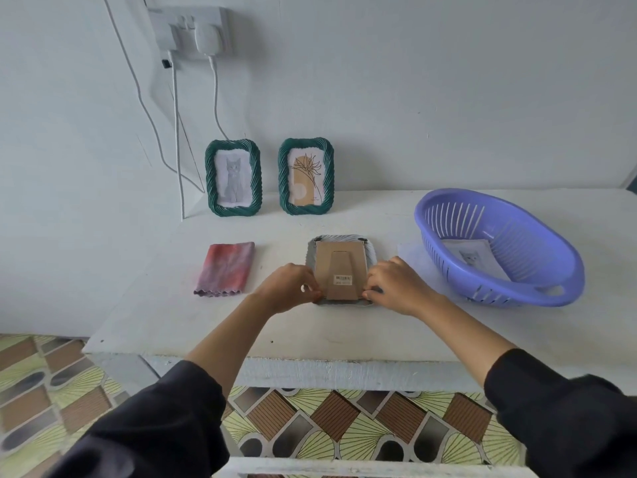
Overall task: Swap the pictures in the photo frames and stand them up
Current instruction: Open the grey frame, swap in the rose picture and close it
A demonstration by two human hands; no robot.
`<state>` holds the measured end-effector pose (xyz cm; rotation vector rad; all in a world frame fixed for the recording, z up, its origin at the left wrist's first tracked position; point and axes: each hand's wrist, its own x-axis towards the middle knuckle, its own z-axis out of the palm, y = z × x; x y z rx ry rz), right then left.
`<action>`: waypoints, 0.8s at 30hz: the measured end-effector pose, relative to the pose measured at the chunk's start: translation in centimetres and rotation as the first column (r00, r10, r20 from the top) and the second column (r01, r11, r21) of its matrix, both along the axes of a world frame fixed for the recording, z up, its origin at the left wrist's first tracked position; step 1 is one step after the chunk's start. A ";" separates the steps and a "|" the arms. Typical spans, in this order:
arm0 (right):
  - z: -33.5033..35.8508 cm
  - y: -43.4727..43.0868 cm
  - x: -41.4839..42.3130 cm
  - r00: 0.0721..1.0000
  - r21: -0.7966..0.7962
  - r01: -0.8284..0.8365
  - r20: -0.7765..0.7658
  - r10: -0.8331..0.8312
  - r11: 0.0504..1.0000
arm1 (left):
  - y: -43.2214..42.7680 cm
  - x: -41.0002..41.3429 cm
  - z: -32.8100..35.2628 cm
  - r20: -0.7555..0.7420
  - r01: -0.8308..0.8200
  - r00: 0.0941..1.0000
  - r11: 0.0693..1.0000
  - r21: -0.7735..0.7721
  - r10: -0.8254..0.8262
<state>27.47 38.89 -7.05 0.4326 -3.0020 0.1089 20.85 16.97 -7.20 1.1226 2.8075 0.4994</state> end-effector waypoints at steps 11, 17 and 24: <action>-0.3 -0.2 -0.2 0.990 -0.138 0.138 0.032 -0.135 0.981 | 0.4 -1.4 -0.6 0.141 -0.057 0.989 0.992 0.110 0.042; 0.7 -0.5 -1.7 0.959 -0.203 0.267 0.154 -0.239 0.942 | 1.8 -1.8 -0.7 0.250 -0.393 0.918 0.789 0.472 0.308; 0.7 -0.1 -7.0 0.886 -0.342 0.464 0.166 -0.434 0.817 | 3.5 -6.3 -1.3 0.244 -0.485 0.874 0.778 0.399 0.419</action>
